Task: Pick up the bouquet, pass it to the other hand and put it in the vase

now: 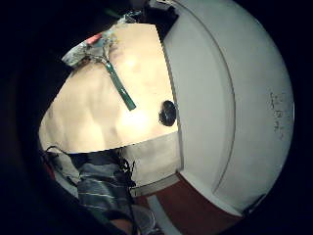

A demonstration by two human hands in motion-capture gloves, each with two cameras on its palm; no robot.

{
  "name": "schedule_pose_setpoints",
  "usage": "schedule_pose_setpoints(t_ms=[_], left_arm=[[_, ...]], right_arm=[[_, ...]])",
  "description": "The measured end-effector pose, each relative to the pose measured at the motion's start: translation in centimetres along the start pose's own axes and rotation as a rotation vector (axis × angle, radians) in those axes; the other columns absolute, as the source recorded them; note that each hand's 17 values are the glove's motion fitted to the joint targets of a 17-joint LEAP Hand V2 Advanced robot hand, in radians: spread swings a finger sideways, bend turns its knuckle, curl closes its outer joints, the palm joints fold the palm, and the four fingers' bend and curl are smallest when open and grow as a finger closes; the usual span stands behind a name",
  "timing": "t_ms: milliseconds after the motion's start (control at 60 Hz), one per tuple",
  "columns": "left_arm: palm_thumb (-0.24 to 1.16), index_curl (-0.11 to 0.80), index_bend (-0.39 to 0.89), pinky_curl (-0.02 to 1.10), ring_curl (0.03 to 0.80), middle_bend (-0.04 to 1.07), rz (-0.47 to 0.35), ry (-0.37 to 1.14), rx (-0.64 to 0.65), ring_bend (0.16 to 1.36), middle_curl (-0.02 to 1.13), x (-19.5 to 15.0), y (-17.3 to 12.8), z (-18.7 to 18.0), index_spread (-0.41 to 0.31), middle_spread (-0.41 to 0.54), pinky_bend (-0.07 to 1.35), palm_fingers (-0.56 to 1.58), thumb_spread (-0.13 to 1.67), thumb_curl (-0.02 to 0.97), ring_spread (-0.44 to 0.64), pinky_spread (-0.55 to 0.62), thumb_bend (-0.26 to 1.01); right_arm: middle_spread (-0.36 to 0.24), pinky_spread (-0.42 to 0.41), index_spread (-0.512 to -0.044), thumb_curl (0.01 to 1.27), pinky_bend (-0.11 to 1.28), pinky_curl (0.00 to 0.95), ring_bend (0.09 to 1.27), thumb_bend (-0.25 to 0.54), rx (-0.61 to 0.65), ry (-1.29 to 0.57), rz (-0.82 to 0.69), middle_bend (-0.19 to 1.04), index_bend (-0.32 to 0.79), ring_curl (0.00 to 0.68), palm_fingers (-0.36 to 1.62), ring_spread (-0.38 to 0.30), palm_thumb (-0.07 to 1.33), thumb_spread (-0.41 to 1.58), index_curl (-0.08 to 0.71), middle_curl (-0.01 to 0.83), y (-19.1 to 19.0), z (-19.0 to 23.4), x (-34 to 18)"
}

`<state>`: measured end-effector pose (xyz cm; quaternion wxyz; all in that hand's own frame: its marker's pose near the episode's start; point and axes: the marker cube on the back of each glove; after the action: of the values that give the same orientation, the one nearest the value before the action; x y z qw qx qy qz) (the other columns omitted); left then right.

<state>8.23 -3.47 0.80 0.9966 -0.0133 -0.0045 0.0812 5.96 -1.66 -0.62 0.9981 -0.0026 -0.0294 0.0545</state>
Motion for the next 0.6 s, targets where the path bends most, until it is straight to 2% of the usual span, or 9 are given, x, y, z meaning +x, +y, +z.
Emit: schedule_pose_setpoints(t_ms=[67, 167, 217, 250, 333, 433, 500, 567, 600], left_arm=[[0.14, 0.253, 0.14, 0.31, 0.252, 0.19, 0.010, 0.002, -0.003, 0.61, 0.29, 0.6, -0.1, 0.3, 0.036, 0.283, 0.42, 0.07, 0.97, 0.278, 0.37, 0.43, -0.03], [0.14, 0.257, 0.14, 0.32, 0.255, 0.19, 0.007, -0.036, 0.108, 0.61, 0.30, 1.5, 0.7, -0.4, 0.039, 0.284, 0.42, 0.06, 0.97, 0.284, 0.37, 0.43, -0.03], [0.14, 0.259, 0.14, 0.32, 0.256, 0.19, -0.035, -0.077, 0.179, 0.61, 0.30, 0.7, -1.5, 0.5, 0.039, 0.284, 0.42, 0.06, 0.97, 0.286, 0.37, 0.43, -0.03], [0.14, 0.260, 0.14, 0.32, 0.256, 0.19, -0.071, -0.088, 0.131, 0.61, 0.30, 0.0, -2.4, 1.3, 0.042, 0.284, 0.42, 0.06, 0.97, 0.287, 0.37, 0.43, -0.03], [0.14, 0.260, 0.14, 0.32, 0.259, 0.19, -0.220, -0.217, 0.105, 0.62, 0.31, -0.6, -0.8, 0.9, 0.044, 0.285, 0.42, 0.06, 0.97, 0.290, 0.37, 0.43, -0.03], [0.14, 0.262, 0.14, 0.33, 0.260, 0.19, -0.177, -0.156, 0.043, 0.62, 0.31, -0.1, -0.2, 1.4, 0.045, 0.285, 0.42, 0.05, 0.97, 0.293, 0.37, 0.43, -0.03], [0.14, 0.262, 0.14, 0.33, 0.262, 0.19, -0.297, -0.246, -0.013, 0.62, 0.31, -1.7, -1.4, 2.4, 0.045, 0.285, 0.42, 0.05, 0.97, 0.294, 0.37, 0.43, -0.03], [0.14, 0.263, 0.14, 0.33, 0.263, 0.19, -0.209, -0.138, -0.004, 0.62, 0.32, -1.2, -1.6, 3.0, 0.045, 0.285, 0.42, 0.05, 0.97, 0.296, 0.38, 0.43, -0.03], [0.14, 0.264, 0.14, 0.33, 0.263, 0.19, -0.230, -0.145, 0.019, 0.62, 0.32, -1.5, -1.7, 3.0, 0.046, 0.285, 0.42, 0.05, 0.97, 0.296, 0.38, 0.43, -0.03]], right_arm=[[0.033, 0.233, -0.332, 0.24, 0.65, 0.354, 0.56, -0.027, -0.024, -0.004, 0.042, 0.25, 0.06, 0.306, 0.10, 0.085, 0.42, 1.11, 0.111, 0.335, -1.8, 1.8, 1.1], [0.047, 0.238, -0.328, 0.24, 0.66, 0.355, 0.58, -0.029, -0.045, -0.003, 0.100, 0.25, 0.08, 0.309, 0.09, 0.098, 0.40, 1.09, 0.103, 0.340, -3.0, 4.1, 2.3], [0.051, 0.239, -0.327, 0.25, 0.67, 0.355, 0.58, -0.028, -0.133, -0.005, 0.156, 0.26, 0.08, 0.310, 0.08, 0.101, 0.39, 1.08, 0.102, 0.342, -2.3, 5.0, 2.9], [0.053, 0.243, -0.327, 0.25, 0.67, 0.355, 0.59, -0.030, -0.200, -0.022, 0.184, 0.27, 0.08, 0.311, 0.09, 0.102, 0.38, 1.07, 0.100, 0.345, -1.1, 5.4, 3.0], [0.065, 0.241, -0.318, 0.26, 0.68, 0.356, 0.66, -0.026, 0.018, -0.046, 0.173, 0.25, 0.06, 0.327, 0.12, 0.092, 0.38, 1.06, 0.086, 0.342, -0.3, 5.9, 3.7], [0.069, 0.241, -0.319, 0.26, 0.70, 0.362, 0.70, -0.025, 0.000, -0.047, 0.151, 0.27, 0.05, 0.341, 0.11, 0.080, 0.38, 1.06, 0.072, 0.352, -1.1, 9.2, 4.9], [0.064, 0.239, -0.319, 0.27, 0.69, 0.360, 0.71, -0.020, -0.046, -0.023, 0.208, 0.29, 0.06, 0.344, 0.11, 0.073, 0.39, 1.05, 0.068, 0.359, -1.4, 11.4, 6.0], [0.063, 0.237, -0.316, 0.27, 0.68, 0.357, 0.70, -0.021, -0.122, -0.008, 0.294, 0.30, 0.08, 0.342, 0.11, 0.070, 0.39, 1.05, 0.072, 0.361, -1.0, 13.4, 6.9], [0.062, 0.236, -0.309, 0.28, 0.67, 0.353, 0.70, -0.021, -0.141, -0.002, 0.311, 0.30, 0.10, 0.340, 0.12, 0.069, 0.40, 1.05, 0.082, 0.361, -1.0, 14.3, 7.2]])
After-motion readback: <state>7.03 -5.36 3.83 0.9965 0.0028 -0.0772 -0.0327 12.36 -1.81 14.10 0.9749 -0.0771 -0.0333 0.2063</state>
